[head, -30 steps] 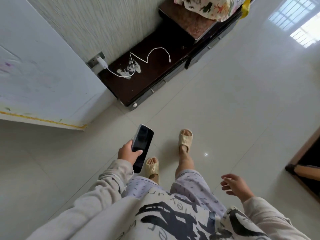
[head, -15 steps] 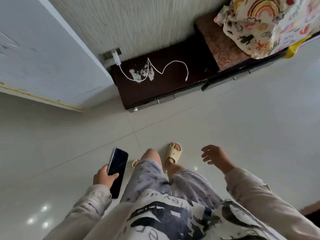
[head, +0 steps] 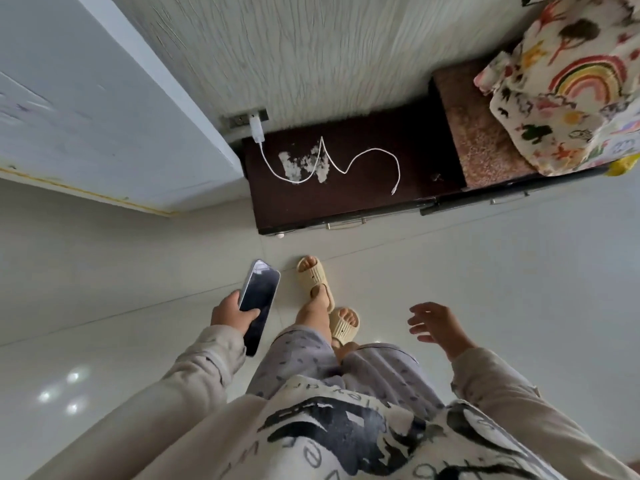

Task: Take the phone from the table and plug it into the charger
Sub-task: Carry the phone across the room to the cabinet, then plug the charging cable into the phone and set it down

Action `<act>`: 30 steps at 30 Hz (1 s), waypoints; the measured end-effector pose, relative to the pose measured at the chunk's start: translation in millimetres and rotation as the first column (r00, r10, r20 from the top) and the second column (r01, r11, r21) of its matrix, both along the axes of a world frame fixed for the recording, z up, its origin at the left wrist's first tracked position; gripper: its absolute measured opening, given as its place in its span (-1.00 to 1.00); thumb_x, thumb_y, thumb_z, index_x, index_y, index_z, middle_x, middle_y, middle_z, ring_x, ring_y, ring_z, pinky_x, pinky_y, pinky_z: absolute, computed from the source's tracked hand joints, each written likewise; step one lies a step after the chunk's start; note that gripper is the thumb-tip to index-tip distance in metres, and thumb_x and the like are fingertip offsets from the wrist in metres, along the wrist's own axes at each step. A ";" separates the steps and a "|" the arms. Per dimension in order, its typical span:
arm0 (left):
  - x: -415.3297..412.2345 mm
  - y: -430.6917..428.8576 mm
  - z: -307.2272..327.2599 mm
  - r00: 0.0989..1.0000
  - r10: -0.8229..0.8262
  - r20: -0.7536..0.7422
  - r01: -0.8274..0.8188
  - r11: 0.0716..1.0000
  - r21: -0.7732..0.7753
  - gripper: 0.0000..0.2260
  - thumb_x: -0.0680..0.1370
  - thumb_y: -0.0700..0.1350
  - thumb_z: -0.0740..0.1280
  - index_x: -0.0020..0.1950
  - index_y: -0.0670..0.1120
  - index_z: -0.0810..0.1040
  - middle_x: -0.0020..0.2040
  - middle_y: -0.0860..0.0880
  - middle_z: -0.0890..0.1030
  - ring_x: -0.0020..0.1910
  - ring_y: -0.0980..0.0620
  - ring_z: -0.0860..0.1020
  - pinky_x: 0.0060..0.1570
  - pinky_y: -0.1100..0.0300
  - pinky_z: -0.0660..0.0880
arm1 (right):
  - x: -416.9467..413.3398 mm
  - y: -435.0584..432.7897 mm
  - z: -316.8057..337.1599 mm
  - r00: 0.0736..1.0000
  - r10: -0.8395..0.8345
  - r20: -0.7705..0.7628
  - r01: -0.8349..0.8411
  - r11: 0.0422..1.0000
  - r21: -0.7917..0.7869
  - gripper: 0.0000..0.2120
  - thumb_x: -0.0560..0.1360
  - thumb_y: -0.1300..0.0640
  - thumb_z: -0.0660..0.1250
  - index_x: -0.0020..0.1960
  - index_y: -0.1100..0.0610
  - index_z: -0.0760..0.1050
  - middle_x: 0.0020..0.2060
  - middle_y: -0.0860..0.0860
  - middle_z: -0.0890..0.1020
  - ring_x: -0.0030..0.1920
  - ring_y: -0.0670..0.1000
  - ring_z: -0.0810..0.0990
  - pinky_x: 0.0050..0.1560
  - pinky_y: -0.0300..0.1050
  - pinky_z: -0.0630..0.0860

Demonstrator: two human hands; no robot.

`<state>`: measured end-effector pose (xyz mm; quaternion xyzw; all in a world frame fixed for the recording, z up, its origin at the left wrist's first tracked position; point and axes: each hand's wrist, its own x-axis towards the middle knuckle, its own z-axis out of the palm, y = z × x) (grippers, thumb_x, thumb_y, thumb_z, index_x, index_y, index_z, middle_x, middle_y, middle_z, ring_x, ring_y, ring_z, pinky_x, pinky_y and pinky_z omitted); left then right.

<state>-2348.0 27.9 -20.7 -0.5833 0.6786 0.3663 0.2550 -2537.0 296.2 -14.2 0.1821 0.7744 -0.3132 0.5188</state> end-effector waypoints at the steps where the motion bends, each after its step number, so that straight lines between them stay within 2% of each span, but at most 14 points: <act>1: -14.8 -6.1 0.3 1.000 0.000 -0.028 0.000 1.000 0.002 -0.71 0.41 -0.22 0.37 0.11 -0.25 0.51 0.12 -0.26 0.62 0.13 -0.24 0.53 0.08 0.06 0.43 | -3.1 -0.5 -0.7 1.000 0.003 0.014 -0.003 1.000 0.022 -0.87 0.54 0.35 0.11 -0.05 0.22 0.43 -0.38 0.08 0.50 -0.42 -0.01 0.48 -0.37 -0.20 0.35; 5: -68.0 -31.7 0.3 0.989 0.000 -0.147 -0.001 1.000 -0.004 -0.68 0.40 -0.22 0.38 0.15 -0.23 0.52 0.13 -0.25 0.62 0.13 -0.22 0.55 0.09 0.05 0.45 | -15.8 -0.8 -7.0 0.999 0.007 0.034 -0.010 0.995 0.099 -0.81 0.55 0.33 0.13 -0.19 0.18 0.43 -0.41 0.08 0.49 -0.56 -0.08 0.51 -0.38 -0.24 0.30; 8: -98.8 -50.4 -1.3 0.979 -0.013 -0.205 0.008 1.000 -0.027 -0.67 0.40 -0.22 0.39 0.16 -0.22 0.52 0.15 -0.23 0.62 0.15 -0.22 0.54 0.11 0.06 0.44 | -29.4 -3.7 -10.2 0.999 0.015 0.042 -0.020 0.992 0.127 -0.77 0.55 0.34 0.12 -0.23 0.16 0.42 -0.41 0.09 0.48 -0.45 0.01 0.43 -0.38 -0.22 0.28; 14: -131.5 -72.4 -16.0 0.971 0.114 -0.208 -0.113 0.993 0.015 -0.67 0.40 -0.23 0.40 0.15 -0.22 0.52 0.14 -0.25 0.62 0.13 -0.24 0.54 0.12 0.03 0.45 | -62.1 -19.5 -21.6 0.996 0.072 0.050 -0.078 0.986 0.146 -0.72 0.54 0.33 0.13 -0.29 0.11 0.42 -0.40 0.08 0.50 -0.42 0.01 0.44 -0.37 -0.21 0.30; 18: -135.5 -77.8 -37.7 0.971 0.163 -0.175 -0.158 0.987 0.040 -0.67 0.40 -0.23 0.39 0.15 -0.22 0.52 0.14 -0.25 0.61 0.12 -0.24 0.55 0.12 0.02 0.45 | -87.0 -35.5 -46.7 0.983 0.168 0.074 -0.177 0.974 0.143 -0.73 0.53 0.32 0.14 -0.29 0.10 0.43 -0.39 0.07 0.51 -0.41 0.00 0.46 -0.37 -0.21 0.32; 24: -143.6 -79.4 -94.7 0.968 0.224 -0.109 -0.219 0.974 0.061 -0.68 0.41 -0.25 0.38 0.15 -0.24 0.51 0.14 -0.27 0.61 0.11 -0.26 0.54 0.10 0.01 0.44 | -142.1 -64.2 -118.6 0.942 0.322 0.094 -0.332 0.934 0.133 -0.76 0.52 0.36 0.08 -0.21 0.16 0.45 -0.39 0.06 0.51 -0.41 0.02 0.47 -0.38 -0.20 0.34; 27: -150.4 -75.9 -138.5 0.949 0.299 -0.103 -0.293 0.953 0.073 -0.68 0.42 -0.25 0.39 0.15 -0.26 0.50 0.14 -0.29 0.60 0.12 -0.27 0.53 0.08 0.02 0.43 | -179.8 -84.4 -172.3 0.944 0.330 0.017 -0.330 0.934 0.138 -0.80 0.51 0.36 0.07 -0.11 0.21 0.45 -0.39 0.05 0.51 -0.43 -0.02 0.49 -0.37 -0.19 0.35; 30: -157.6 -69.0 -182.7 0.933 0.345 -0.102 -0.337 0.938 0.083 -0.70 0.42 -0.26 0.39 0.13 -0.28 0.50 0.12 -0.29 0.60 0.10 -0.24 0.54 -0.02 0.10 0.38 | -216.8 -104.7 -230.7 0.940 0.331 -0.086 -0.315 0.935 0.160 -0.81 0.50 0.35 0.10 -0.05 0.22 0.47 -0.38 0.07 0.50 -0.55 -0.14 0.52 -0.39 -0.20 0.37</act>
